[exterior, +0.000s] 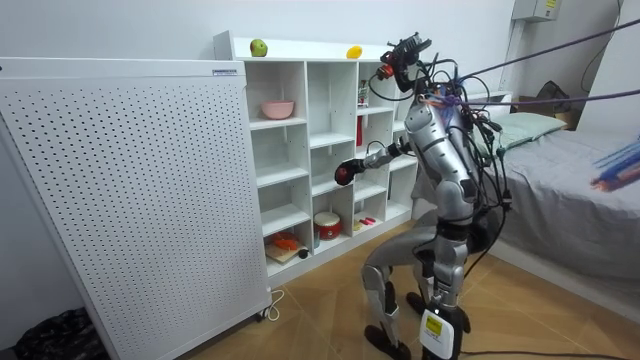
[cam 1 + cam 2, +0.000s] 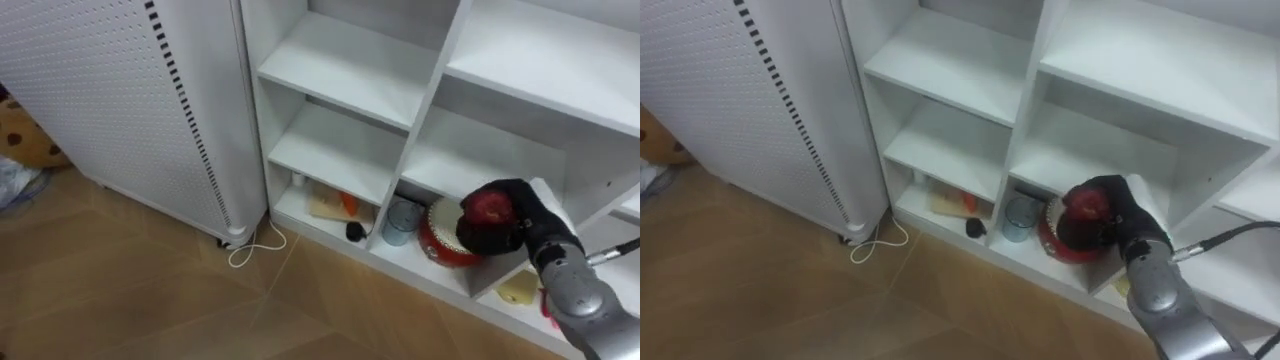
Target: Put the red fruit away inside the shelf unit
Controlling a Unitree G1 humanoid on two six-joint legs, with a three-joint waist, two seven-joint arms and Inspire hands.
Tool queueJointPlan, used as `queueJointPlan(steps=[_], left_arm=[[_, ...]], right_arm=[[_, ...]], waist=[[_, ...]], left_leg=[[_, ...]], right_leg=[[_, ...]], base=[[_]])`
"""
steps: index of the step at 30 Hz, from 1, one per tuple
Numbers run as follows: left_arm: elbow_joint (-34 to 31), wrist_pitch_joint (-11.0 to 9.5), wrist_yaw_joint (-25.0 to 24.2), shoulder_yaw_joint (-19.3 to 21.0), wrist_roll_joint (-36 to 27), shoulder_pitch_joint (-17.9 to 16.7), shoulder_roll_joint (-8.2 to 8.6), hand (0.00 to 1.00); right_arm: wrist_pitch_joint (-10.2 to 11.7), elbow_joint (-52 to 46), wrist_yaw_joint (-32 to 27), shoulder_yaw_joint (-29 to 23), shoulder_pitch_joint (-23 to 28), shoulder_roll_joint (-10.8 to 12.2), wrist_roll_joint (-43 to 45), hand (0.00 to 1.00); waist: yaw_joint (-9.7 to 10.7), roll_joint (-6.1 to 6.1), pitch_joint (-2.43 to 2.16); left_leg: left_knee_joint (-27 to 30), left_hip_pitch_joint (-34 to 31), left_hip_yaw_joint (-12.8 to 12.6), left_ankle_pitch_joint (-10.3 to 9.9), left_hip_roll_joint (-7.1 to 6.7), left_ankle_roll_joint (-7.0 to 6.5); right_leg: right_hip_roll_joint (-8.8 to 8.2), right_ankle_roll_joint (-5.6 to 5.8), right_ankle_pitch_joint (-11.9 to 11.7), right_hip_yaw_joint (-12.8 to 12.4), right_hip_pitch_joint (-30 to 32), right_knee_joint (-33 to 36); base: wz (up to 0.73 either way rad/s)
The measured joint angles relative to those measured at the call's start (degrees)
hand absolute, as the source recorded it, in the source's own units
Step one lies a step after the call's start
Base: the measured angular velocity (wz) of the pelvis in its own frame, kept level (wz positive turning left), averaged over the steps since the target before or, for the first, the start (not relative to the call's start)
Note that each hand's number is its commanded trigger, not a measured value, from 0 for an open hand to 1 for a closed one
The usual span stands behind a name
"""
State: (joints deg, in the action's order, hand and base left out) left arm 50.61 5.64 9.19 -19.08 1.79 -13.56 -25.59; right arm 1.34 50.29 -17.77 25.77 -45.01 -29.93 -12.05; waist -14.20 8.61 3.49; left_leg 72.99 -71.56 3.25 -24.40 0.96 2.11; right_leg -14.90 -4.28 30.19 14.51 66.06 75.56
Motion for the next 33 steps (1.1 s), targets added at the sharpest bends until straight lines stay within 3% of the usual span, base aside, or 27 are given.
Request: queueJointPlan(steps=[7,9,12,13,14,20,25,33], left_arm=[[0.1,0.3,2.3,-0.2,0.0,0.0,-0.23,0.0],[0.1,0.3,3.7,-0.3,-0.2,0.0,-0.33,0.0],[0.1,0.3,4.7,-0.3,-2.2,0.0,-0.39,0.0],[0.1,0.3,5.4,-0.3,-2.2,0.0,-0.39,0.0],[0.1,0.3,5.7,-0.3,-2.2,0.0,-0.4,0.0],[0.2,0.7,8.1,-0.1,-2.3,0.0,-0.72,0.0],[0.2,0.7,9.5,-0.1,-2.2,0.0,-1.62,0.0],[0.0,0.7,10.9,0.4,-2.2,0.0,-1.83,0.0]], right_arm=[[-0.2,3.0,-5.9,0.0,-0.2,-0.1,-2.1,1.0],[-0.2,3.4,-8.4,0.0,-0.9,-0.2,-3.9,1.0],[-0.3,4.8,-12.5,0.0,-2.6,-0.3,-6.5,1.0],[-0.4,5.3,-14.2,0.0,-3.4,-0.5,-7.4,0.67],[-0.5,5.3,-14.9,0.0,-3.6,-0.7,-8.2,0.0],[-1.0,5.6,-21.6,-0.1,-5.7,-1.4,-17.1,0.0],[-1.3,5.5,-26.5,-0.1,-7.8,-1.4,-29.3,0.0],[-1.2,2.4,-31.3,-1.6,-8.9,-2.2,-43.7,0.0]], waist=[[-0.1,0.75,0.4],[-0.1,1.33,0.7],[0.0,1.46,0.72],[0.0,1.47,0.73],[0.0,1.48,0.73],[0.1,1.97,0.74],[0.0,2.85,0.74],[-0.1,2.17,0.64]], left_leg=[[-0.8,0.3,0.5,0.0,-0.23,0.02],[-1.1,0.2,0.6,0.0,0.0,0.0],[-1.3,0.2,1.0,0.0,-0.41,-0.01],[-1.3,0.2,1.1,0.0,-0.53,-0.01],[-1.3,0.2,1.2,0.0,-0.61,-0.01],[-1.5,0.2,1.7,0.0,-0.85,-0.1],[-1.2,0.4,2.1,0.0,-0.74,-0.18],[-1.4,2.3,2.2,-0.1,-0.67,-0.33]], right_leg=[[-0.04,0.07,0.0,0.7,-0.8,-1.1],[-0.04,0.04,0.0,1.0,-0.9,-1.6],[-0.16,0.1,0.0,1.5,-1.2,-2.0],[-0.09,0.17,0.0,1.6,-1.4,-2.1],[-0.06,0.18,0.0,1.7,-1.5,-2.1],[-0.05,0.55,0.2,2.4,-2.2,-2.9],[0.01,0.82,0.3,3.0,-3.2,-3.0],[0.49,1.28,0.4,2.8,-5.0,-3.6]], base=[[0.02],[0.0],[0.05],[0.07],[0.05],[0.03],[0.05],[0.0]])
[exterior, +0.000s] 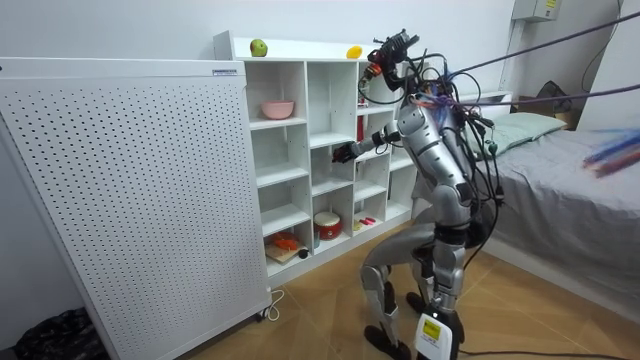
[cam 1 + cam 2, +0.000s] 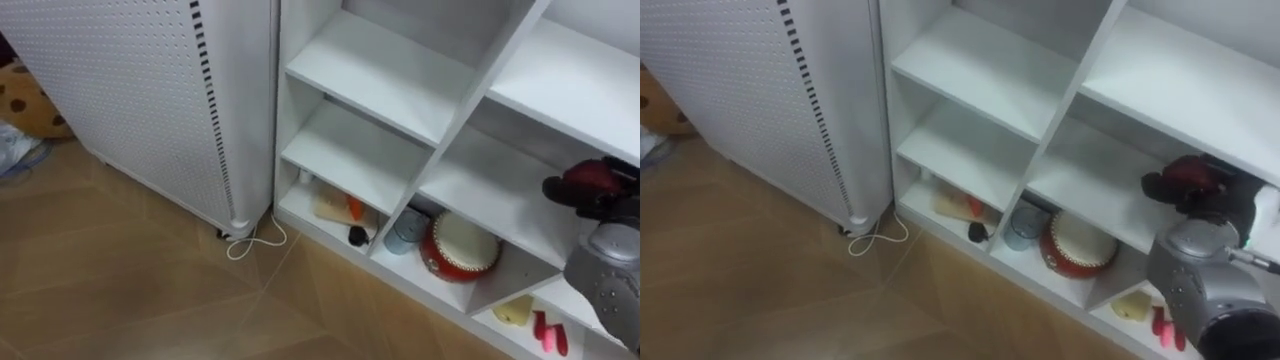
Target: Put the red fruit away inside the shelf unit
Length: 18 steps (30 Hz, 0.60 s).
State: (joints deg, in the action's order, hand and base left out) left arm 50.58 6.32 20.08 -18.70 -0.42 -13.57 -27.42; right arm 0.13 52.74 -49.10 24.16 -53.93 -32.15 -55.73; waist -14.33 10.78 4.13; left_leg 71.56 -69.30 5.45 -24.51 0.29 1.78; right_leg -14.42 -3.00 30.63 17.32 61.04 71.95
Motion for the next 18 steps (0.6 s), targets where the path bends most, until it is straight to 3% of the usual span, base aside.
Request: queueJointPlan(steps=[7,18], left_arm=[[0.1,0.0,2.0,0.0,0.6,0.0,0.06,0.0],[0.1,-0.3,3.7,-0.1,1.3,0.0,0.83,0.0]], right_arm=[[1.3,-2.7,-6.0,-3.1,0.0,0.0,-0.9,0.0],[1.7,-3.5,-10.1,-3.1,0.1,0.0,-1.2,0.0]], waist=[[-1.1,-2.58,-0.39],[-2.0,-4.04,-0.37]], left_leg=[[0.0,0.1,0.3,0.0,-0.13,-0.02],[-0.9,1.8,0.2,0.0,-0.72,-0.03]], right_leg=[[0.48,0.33,-0.3,-0.1,-0.2,-0.3],[0.52,0.52,-0.2,-1.0,-1.4,-0.7]], base=[[0.0],[0.02]])
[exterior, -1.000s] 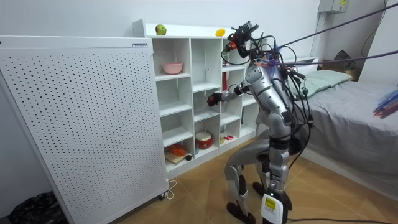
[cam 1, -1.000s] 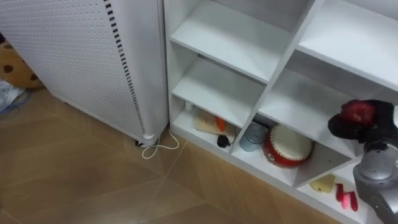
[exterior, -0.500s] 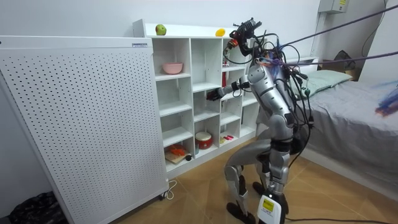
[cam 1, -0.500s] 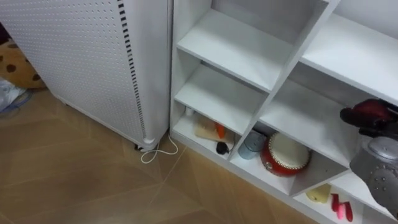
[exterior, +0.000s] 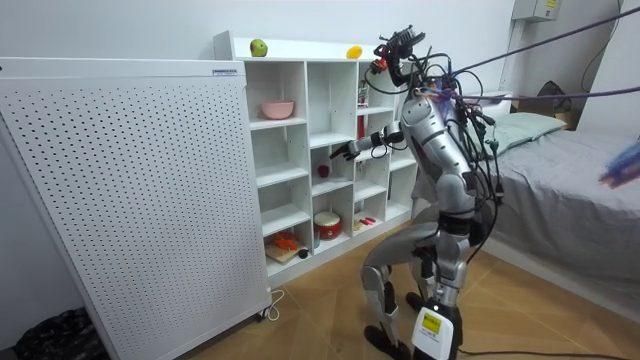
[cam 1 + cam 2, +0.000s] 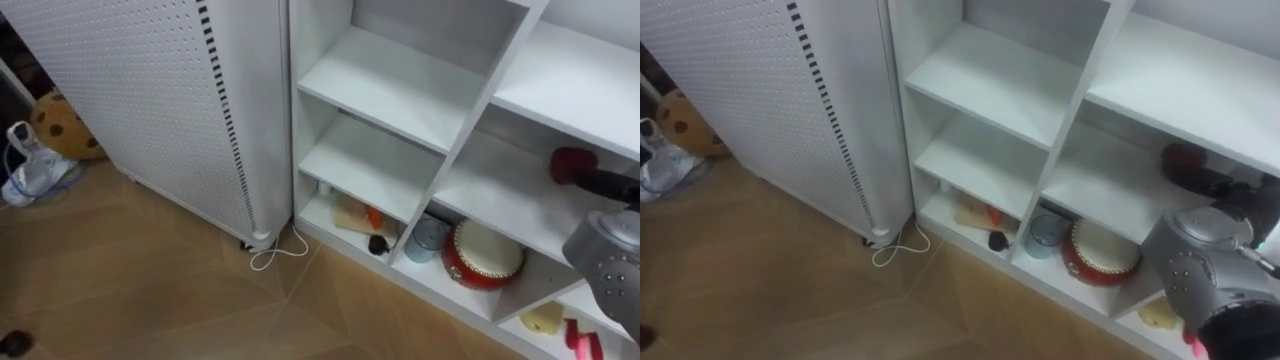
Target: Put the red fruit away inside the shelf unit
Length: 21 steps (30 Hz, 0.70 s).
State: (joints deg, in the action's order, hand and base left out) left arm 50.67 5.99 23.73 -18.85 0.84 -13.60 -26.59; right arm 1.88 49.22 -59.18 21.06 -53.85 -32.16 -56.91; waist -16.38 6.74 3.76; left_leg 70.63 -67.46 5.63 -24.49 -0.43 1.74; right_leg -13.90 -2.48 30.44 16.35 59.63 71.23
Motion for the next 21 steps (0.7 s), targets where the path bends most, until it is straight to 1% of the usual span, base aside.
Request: queueJointPlan(steps=[2,4,7,11,14,15,17,19,20,21], left_arm=[[0.0,-0.1,0.6,-0.1,0.0,0.0,-0.01,0.0],[0.0,-0.1,1.2,-0.1,0.0,0.0,-0.05,0.0],[0.0,-0.1,1.9,-0.2,0.0,0.0,-0.01,0.0],[0.0,-0.1,1.9,-0.4,0.0,0.0,0.18,0.0],[-0.1,0.2,0.9,-0.4,0.0,0.0,0.53,0.0],[-0.1,0.2,0.3,-0.4,-0.2,0.0,0.61,0.0],[0.0,0.2,-0.2,-0.4,-0.2,0.0,0.78,0.0],[0.1,0.2,-1.5,-0.5,-0.3,-0.1,0.91,0.0],[0.2,0.2,-1.9,-0.5,-0.3,-0.1,1.01,0.0],[0.2,0.2,-2.5,-0.5,-0.2,-0.2,1.1,0.0]], right_arm=[[0.0,-0.1,0.0,0.1,0.0,0.0,-0.2,0.0],[0.0,-0.4,0.0,0.1,0.0,0.0,-0.7,0.0],[0.0,-0.6,0.1,0.2,0.1,0.0,-0.7,0.0],[-0.1,-0.6,1.0,0.2,0.9,0.0,0.3,0.0],[-0.2,-0.5,2.8,0.2,2.4,0.0,1.2,0.0],[-0.3,-0.5,3.6,0.2,2.9,0.0,1.2,0.0],[-0.3,-0.5,5.8,0.2,3.7,0.0,1.2,0.0],[-0.7,-0.4,10.2,0.3,6.4,0.0,3.8,0.0],[-0.7,-0.5,11.3,0.3,7.2,0.1,5.0,0.0],[-0.8,-0.5,13.6,0.6,8.5,0.1,7.5,0.0]], waist=[[-0.2,-0.43,-0.06],[-0.2,-0.47,-0.08],[-0.2,-0.5,-0.11],[0.1,-0.56,-0.14],[0.2,-0.62,-0.17],[0.4,-0.64,-0.19],[0.4,-0.73,-0.22],[0.4,-0.78,-0.25],[0.4,-0.83,-0.28],[0.3,-0.87,-0.34]], left_leg=[[-0.3,0.4,0.0,0.0,0.0,-0.02],[-1.1,0.8,-0.4,0.1,-0.2,-0.13],[-1.3,1.2,-0.6,0.1,-0.26,-0.13],[-1.8,1.5,-0.5,0.2,-0.18,-0.25],[-3.0,2.7,-0.5,0.4,-0.25,-0.58],[-3.6,3.3,-0.6,0.5,-0.11,-0.69],[-4.7,4.3,-0.9,0.6,0.68,-0.89],[-6.5,6.9,-1.7,1.0,0.66,-1.42],[-6.8,7.5,-2.0,1.0,0.65,-1.54],[-7.4,8.5,-2.6,1.1,0.65,-1.63]], right_leg=[[0.0,0.11,-0.1,0.0,-0.3,-0.4],[-0.1,0.34,-0.2,-0.4,-0.4,-0.8],[-0.05,0.37,-0.2,-0.8,-0.5,-0.8],[0.07,0.47,-0.4,-0.5,-1.1,-1.5],[0.12,0.85,-0.8,-0.3,-2.4,-2.9],[0.3,1.04,-1.1,-0.3,-3.0,-3.7],[0.98,1.18,-2.0,-0.4,-4.0,-5.6],[1.15,1.54,-2.9,-0.5,-6.1,-7.7],[1.1,1.68,-3.0,-0.7,-6.6,-7.9],[1.06,2.0,-3.2,-1.3,-7.0,-8.4]], base=[[0.0],[0.0],[-0.01],[0.0],[0.0],[-0.08],[-0.15],[-0.13],[-0.11],[-0.12]])
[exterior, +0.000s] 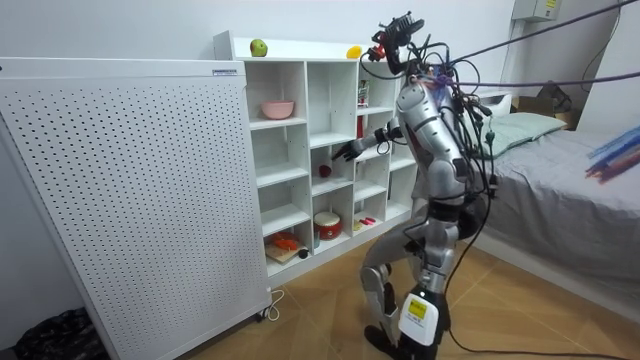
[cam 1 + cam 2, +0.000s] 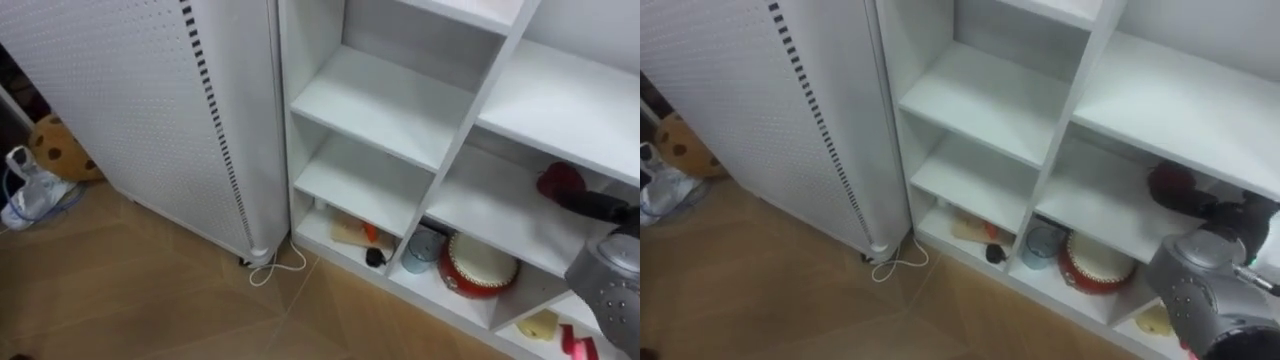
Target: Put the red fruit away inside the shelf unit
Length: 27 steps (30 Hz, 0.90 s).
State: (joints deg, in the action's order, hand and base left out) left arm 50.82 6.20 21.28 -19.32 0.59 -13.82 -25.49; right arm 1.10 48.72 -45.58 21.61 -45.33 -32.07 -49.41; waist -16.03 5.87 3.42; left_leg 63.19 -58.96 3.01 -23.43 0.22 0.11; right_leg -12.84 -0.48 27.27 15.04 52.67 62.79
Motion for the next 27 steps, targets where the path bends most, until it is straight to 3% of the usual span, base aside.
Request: queueJointPlan(steps=[2,6,7,9,11,15,18,23,24,27], left_arm=[[0.4,0.0,-1.1,0.0,0.0,0.0,0.01,0.0],[1.1,0.4,-4.2,0.0,0.1,-0.2,0.16,0.0],[1.1,0.4,-4.6,0.0,-0.2,-0.4,0.35,0.0],[1.1,0.4,-4.8,0.1,-0.6,-0.5,0.37,0.0],[1.1,0.3,-5.0,0.1,-1.2,-0.3,0.5,0.0],[1.2,0.1,-6.8,0.1,-1.2,-0.1,0.82,0.0],[2.6,0.1,-7.5,0.6,-1.1,0.0,2.37,0.0],[4.5,-1.6,-8.3,1.2,-1.2,0.5,3.36,0.0],[5.1,-1.8,-8.2,1.2,-1.0,0.5,3.86,0.0],[5.5,-3.2,-7.9,2.7,-0.3,-0.2,5.72,0.0]], right_arm=[[-0.1,0.5,4.1,0.4,1.1,0.0,5.3,0.0],[-1.0,1.8,14.0,3.0,5.5,-0.1,26.2,0.0],[-1.1,1.5,16.3,4.2,6.3,-0.3,32.2,0.0],[-1.2,1.0,19.9,5.5,7.4,-0.4,37.9,0.0],[-1.2,0.1,22.9,6.5,9.0,-0.6,42.8,0.0],[-0.8,-1.5,30.1,6.4,16.6,-0.6,51.2,0.0],[-1.5,-2.4,35.3,6.4,25.3,-0.2,56.0,0.0],[-2.0,-1.3,40.5,5.7,38.1,3.8,56.9,0.0],[-2.0,0.2,41.1,5.6,40.9,5.1,56.2,0.0],[-1.2,2.8,41.4,0.5,48.4,8.8,55.2,0.0]], waist=[[0.2,-0.06,-0.02],[0.2,-0.2,-0.05],[0.2,-0.45,-0.18],[0.0,-0.55,-0.25],[0.2,-1.22,-0.6],[0.2,-1.83,-1.0],[0.7,-2.94,-1.61],[3.7,-3.63,-1.98],[4.9,-4.11,-2.24],[7.3,-4.75,-2.47]], left_leg=[[-0.9,1.1,-1.0,0.2,0.01,-0.33],[-3.8,5.0,-2.9,0.3,0.21,-0.68],[-4.4,5.9,-3.3,0.3,0.34,-0.68],[-5.6,7.7,-4.3,0.3,1.12,-0.63],[-6.9,9.6,-4.4,0.5,1.44,-0.37],[-11.3,15.2,-4.7,1.0,1.69,0.47],[-13.9,19.3,-4.7,1.4,2.03,0.7],[-20.8,25.8,-4.7,3.0,2.17,1.37],[-22.6,27.7,-4.6,3.4,2.22,1.39],[-27.6,33.3,-4.7,4.3,2.04,1.51]], right_leg=[[-0.11,0.38,-0.3,-0.9,-0.7,-0.6],[0.07,0.73,-1.0,-2.5,-2.8,-2.5],[0.19,0.64,-1.1,-2.8,-3.5,-2.8],[1.11,0.57,-1.5,-3.8,-4.4,-3.8],[1.46,0.36,-1.7,-3.6,-6.2,-5.1],[2.26,0.09,-2.1,-3.6,-11.2,-8.7],[2.68,0.06,-2.2,-2.8,-15.7,-11.5],[3.53,0.13,-3.6,-1.7,-22.2,-18.2],[3.55,0.18,-3.9,-0.9,-24.6,-20.2],[4.24,0.78,-4.9,-0.5,-30.2,-25.5]], base=[[-0.12],[-0.14],[-0.21],[-0.24],[-0.13],[0.0],[0.04],[0.03],[0.1],[0.04]])
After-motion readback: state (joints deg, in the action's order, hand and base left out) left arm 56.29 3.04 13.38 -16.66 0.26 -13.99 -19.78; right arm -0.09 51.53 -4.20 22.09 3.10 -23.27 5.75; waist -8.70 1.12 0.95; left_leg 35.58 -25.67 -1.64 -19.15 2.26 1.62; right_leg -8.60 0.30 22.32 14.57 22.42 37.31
